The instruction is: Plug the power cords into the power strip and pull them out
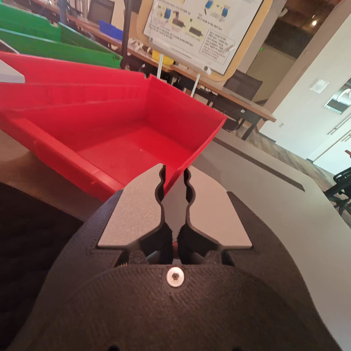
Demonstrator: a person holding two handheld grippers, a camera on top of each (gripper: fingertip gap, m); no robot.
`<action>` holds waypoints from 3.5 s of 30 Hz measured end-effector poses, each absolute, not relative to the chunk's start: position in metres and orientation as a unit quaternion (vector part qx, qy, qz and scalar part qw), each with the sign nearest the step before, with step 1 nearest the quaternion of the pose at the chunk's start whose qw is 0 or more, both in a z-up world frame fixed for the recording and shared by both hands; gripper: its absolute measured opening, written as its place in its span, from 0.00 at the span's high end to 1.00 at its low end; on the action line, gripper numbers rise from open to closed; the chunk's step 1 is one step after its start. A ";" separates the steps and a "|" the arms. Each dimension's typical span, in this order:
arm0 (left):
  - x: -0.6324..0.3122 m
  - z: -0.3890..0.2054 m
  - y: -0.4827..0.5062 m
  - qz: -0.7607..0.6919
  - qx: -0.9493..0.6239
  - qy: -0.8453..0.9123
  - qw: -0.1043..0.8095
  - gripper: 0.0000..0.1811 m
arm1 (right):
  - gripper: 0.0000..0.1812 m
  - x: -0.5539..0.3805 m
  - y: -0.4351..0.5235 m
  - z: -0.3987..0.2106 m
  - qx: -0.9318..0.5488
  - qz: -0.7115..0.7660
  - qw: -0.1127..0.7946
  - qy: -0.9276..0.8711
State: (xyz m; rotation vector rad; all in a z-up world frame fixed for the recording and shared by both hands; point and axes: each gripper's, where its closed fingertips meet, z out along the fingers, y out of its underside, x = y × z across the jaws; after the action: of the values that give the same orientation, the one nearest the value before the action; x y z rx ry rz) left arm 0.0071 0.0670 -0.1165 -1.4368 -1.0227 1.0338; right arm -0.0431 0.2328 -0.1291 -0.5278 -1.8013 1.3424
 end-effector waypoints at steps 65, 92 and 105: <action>0.084 -0.196 -0.205 0.443 -0.847 -0.294 -0.019 0.80 | 0.82 -0.026 0.213 -0.201 0.083 0.135 0.389 -0.907; 0.131 -0.197 -0.254 0.439 -0.840 -0.316 -0.049 0.79 | 0.82 -0.023 0.300 -0.202 -0.003 0.097 0.406 -0.909; 0.144 -0.197 -0.269 0.438 -0.835 -0.326 -0.060 0.79 | 0.81 -0.019 0.333 -0.202 -0.031 0.083 0.409 -0.908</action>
State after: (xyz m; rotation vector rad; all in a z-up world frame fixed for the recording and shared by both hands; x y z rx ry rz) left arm 0.1442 -0.2691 -0.1967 -2.7292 -1.0660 1.4317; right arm -0.0190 0.3326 -0.2024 -0.0792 -2.2872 0.2089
